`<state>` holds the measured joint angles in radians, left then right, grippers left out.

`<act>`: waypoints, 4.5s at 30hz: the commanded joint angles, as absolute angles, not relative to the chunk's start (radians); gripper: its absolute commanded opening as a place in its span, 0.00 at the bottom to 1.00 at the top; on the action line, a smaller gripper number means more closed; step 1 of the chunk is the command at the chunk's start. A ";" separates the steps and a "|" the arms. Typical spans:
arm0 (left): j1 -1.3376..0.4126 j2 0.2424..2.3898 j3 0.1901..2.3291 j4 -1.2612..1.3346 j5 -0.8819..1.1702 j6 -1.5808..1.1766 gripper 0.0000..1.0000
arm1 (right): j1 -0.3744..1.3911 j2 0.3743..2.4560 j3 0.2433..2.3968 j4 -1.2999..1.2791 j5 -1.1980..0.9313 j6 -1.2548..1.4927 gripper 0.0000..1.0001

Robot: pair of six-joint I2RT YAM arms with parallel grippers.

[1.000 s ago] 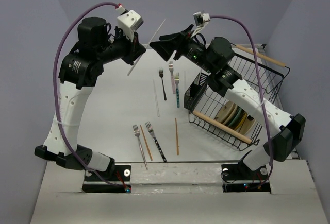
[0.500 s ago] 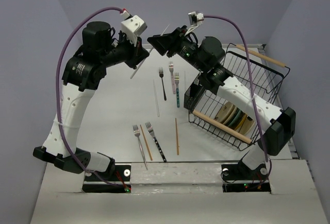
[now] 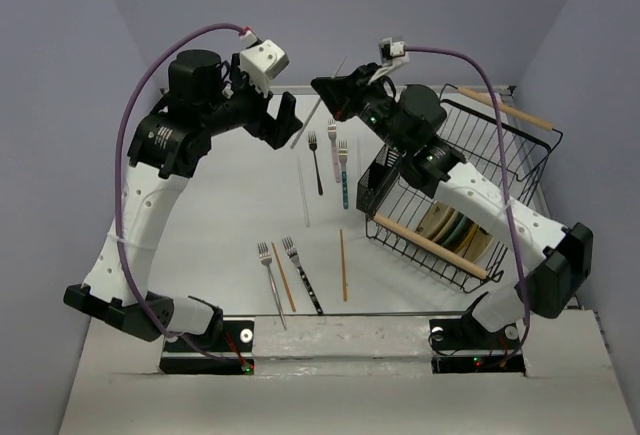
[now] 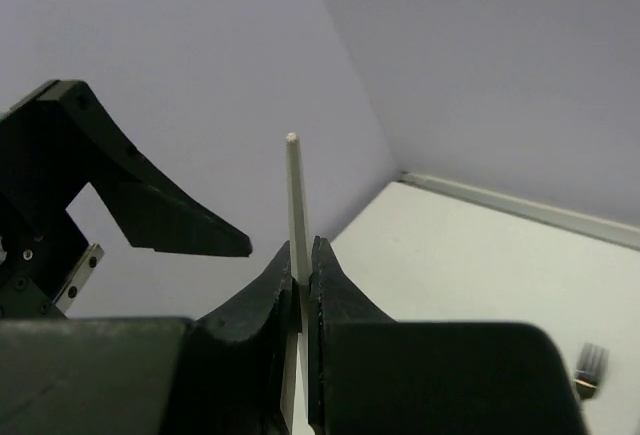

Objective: Sort the eating utensils into containers

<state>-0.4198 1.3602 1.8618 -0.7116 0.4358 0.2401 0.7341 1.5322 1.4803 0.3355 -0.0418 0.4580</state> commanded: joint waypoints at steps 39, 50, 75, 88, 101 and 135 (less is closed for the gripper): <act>-0.385 1.210 1.319 -0.465 0.268 0.360 0.99 | 0.430 1.459 1.115 0.178 0.288 0.232 0.00; -0.383 1.244 1.279 -0.428 0.272 0.342 0.99 | 0.430 1.445 1.088 0.178 0.291 0.242 0.41; -0.396 1.902 1.414 -0.275 0.215 0.130 0.77 | 0.430 1.206 1.037 0.138 0.272 0.158 0.53; -0.420 2.020 1.443 -0.267 0.202 0.107 0.66 | 0.430 1.149 0.983 0.132 0.293 0.120 0.53; -0.373 2.057 1.451 -0.298 0.242 0.103 0.43 | 0.430 1.104 0.959 0.132 0.318 0.107 0.53; -0.206 1.795 1.489 -0.287 0.439 0.083 0.00 | 0.430 1.072 1.038 0.086 -0.204 0.138 0.56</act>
<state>-0.2070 1.9438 1.4654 -0.2779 0.3809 0.0807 0.4324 1.0447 0.9527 0.0780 0.0174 0.0948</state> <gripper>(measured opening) 0.015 0.541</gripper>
